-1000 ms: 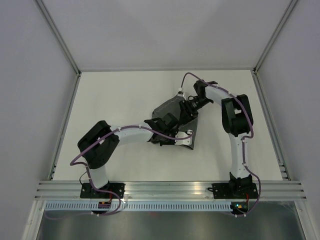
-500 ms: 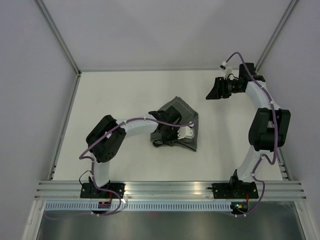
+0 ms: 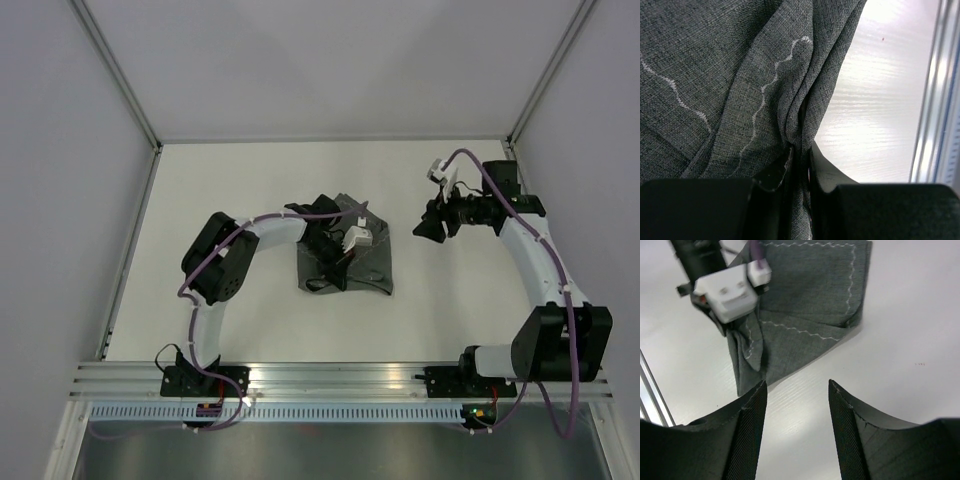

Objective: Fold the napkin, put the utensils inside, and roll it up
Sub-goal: Roll the napkin at the center of the board.

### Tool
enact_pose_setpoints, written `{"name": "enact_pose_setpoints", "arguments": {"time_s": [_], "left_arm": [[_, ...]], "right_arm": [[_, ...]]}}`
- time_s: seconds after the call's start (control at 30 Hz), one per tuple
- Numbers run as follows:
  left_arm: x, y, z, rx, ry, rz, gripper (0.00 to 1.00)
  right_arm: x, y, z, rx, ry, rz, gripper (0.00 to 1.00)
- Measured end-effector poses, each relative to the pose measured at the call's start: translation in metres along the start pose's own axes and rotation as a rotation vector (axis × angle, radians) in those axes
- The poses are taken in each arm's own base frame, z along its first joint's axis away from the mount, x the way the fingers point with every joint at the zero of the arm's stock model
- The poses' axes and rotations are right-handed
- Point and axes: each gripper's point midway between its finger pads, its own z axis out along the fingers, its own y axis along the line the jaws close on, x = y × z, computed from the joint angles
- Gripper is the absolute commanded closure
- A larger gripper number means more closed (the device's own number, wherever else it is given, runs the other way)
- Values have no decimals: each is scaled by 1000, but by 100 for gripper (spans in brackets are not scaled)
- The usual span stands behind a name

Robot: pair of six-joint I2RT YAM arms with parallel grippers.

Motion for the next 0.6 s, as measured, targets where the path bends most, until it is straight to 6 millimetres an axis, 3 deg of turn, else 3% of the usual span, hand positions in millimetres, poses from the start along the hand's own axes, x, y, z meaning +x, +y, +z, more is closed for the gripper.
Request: {"name": "enact_pose_setpoints", "arguments": {"time_s": [0.13, 0.27, 0.33, 0.43, 0.6], "left_arm": [[0, 2, -1, 87, -51, -117, 98], [2, 1, -1, 145, -81, -196, 98], [2, 0, 0, 166, -88, -229, 98], [2, -1, 1, 199, -97, -281, 98], [1, -2, 3, 243, -108, -355, 98]], "right_arm": [[16, 43, 16, -70, 46, -175, 42], [49, 96, 47, -178, 128, -334, 43], [65, 112, 62, -213, 167, -404, 45], [83, 125, 81, -232, 208, -493, 45], [98, 126, 104, -207, 241, -611, 48]]}}
